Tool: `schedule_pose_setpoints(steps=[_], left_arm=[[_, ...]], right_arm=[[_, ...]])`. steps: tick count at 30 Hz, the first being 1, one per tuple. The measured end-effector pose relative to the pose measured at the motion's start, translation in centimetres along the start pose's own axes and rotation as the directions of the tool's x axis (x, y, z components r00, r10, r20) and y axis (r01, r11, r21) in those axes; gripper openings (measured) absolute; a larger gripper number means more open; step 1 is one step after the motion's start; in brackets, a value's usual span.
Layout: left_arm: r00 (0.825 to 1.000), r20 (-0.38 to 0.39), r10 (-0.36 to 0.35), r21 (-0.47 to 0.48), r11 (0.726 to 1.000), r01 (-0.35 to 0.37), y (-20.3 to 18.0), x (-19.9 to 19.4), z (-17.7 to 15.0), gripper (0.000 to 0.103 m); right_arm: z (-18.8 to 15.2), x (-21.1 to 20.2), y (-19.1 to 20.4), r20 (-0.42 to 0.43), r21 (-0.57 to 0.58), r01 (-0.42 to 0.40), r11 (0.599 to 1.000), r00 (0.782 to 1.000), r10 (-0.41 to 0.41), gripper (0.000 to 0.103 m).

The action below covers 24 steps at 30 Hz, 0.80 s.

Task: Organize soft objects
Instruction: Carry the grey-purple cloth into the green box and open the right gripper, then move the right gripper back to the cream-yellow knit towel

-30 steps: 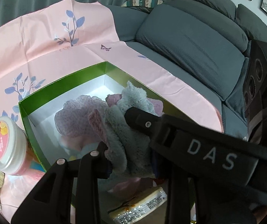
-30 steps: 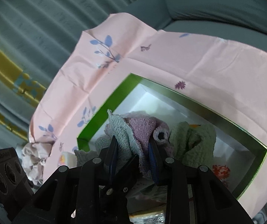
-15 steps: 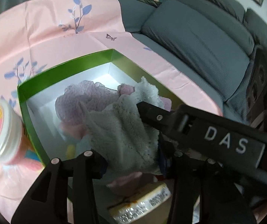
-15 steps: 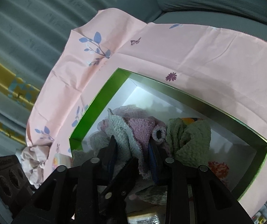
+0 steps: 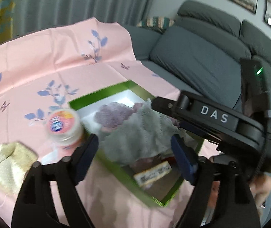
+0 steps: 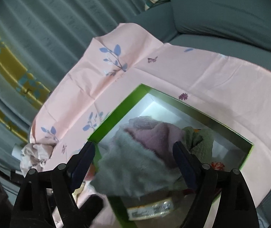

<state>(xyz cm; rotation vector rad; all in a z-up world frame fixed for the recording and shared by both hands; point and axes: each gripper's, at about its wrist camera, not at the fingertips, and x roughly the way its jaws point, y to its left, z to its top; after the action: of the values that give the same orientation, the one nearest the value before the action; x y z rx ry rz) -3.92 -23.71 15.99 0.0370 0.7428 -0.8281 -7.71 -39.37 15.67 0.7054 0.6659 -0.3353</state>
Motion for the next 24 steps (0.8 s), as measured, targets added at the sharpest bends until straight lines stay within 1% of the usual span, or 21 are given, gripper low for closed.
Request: schedule_pose_setpoints(steps=[1, 3, 4, 7, 10, 12, 13, 16, 18, 19, 20, 23, 24], left_arm=[[1.000, 0.014, 0.001, -0.009, 1.000, -0.001, 0.4, -0.8, -0.2, 0.088], [0.998, 0.045, 0.035, -0.029, 0.999, -0.033, 1.6, -3.0, -0.7, 0.095], [0.997, 0.051, 0.054, -0.037, 0.998, -0.052, 2.2, -3.7, -1.0, 0.095], [0.992, 0.053, 0.113, -0.092, 0.990, -0.108, 5.0, -6.0, -2.4, 0.095], [0.982, 0.048, 0.184, -0.154, 0.973, -0.174, 8.3, -8.0, -4.6, 0.095], [0.969, 0.035, 0.245, -0.197, 0.952, -0.234, 10.7, -9.0, -6.2, 0.095], [0.961, 0.021, 0.276, -0.228, 0.937, -0.264, 12.0, -9.5, -7.1, 0.095], [0.946, -0.001, 0.325, -0.307, 0.900, -0.310, 14.9, -10.3, -8.7, 0.095], [0.927, -0.006, 0.376, -0.360, 0.864, -0.353, 16.6, -10.5, -9.9, 0.095], [0.919, -0.012, 0.394, -0.375, 0.850, -0.370, 17.3, -10.4, -10.3, 0.095], [0.915, -0.019, 0.404, -0.389, 0.839, -0.379, 17.9, -10.3, -10.6, 0.095], [0.922, -0.025, 0.387, -0.445, 0.821, -0.357, 19.6, -9.8, -11.7, 0.096], [0.919, -0.032, 0.393, -0.461, 0.810, -0.363, 20.1, -9.6, -12.0, 0.096]], right_arm=[[-0.1, -0.5, 0.5, -0.004, -0.010, 0.011, 1.000, 1.000, -0.011, 0.086], [-0.4, -1.2, 1.2, 0.006, -0.024, 0.010, 1.000, 1.000, -0.010, 0.088], [-0.6, -1.6, 1.6, 0.016, -0.031, 0.004, 0.999, 1.000, -0.003, 0.091], [-1.1, -2.4, 3.1, 0.028, -0.072, -0.011, 0.997, 1.000, 0.013, 0.093], [-1.8, -2.7, 4.9, 0.027, -0.123, -0.023, 0.992, 0.999, 0.026, 0.093], [-2.3, -2.8, 6.0, 0.028, -0.150, -0.038, 0.988, 0.999, 0.043, 0.093], [-2.5, -2.7, 6.6, 0.024, -0.169, -0.044, 0.985, 0.999, 0.049, 0.093], [-3.3, -2.5, 8.5, 0.010, -0.212, -0.056, 0.976, 0.998, 0.059, 0.093], [-3.9, -2.4, 9.6, 0.004, -0.234, -0.064, 0.970, 0.998, 0.066, 0.093], [-4.5, -2.3, 10.5, -0.004, -0.253, -0.060, 0.966, 0.998, 0.061, 0.093], [-4.8, -2.2, 11.2, -0.008, -0.265, -0.054, 0.963, 0.999, 0.054, 0.093], [-6.6, -2.0, 13.7, -0.008, -0.344, -0.047, 0.938, 0.999, 0.047, 0.093], [-7.2, -1.9, 14.4, -0.010, -0.369, -0.054, 0.928, 0.999, 0.054, 0.093]])
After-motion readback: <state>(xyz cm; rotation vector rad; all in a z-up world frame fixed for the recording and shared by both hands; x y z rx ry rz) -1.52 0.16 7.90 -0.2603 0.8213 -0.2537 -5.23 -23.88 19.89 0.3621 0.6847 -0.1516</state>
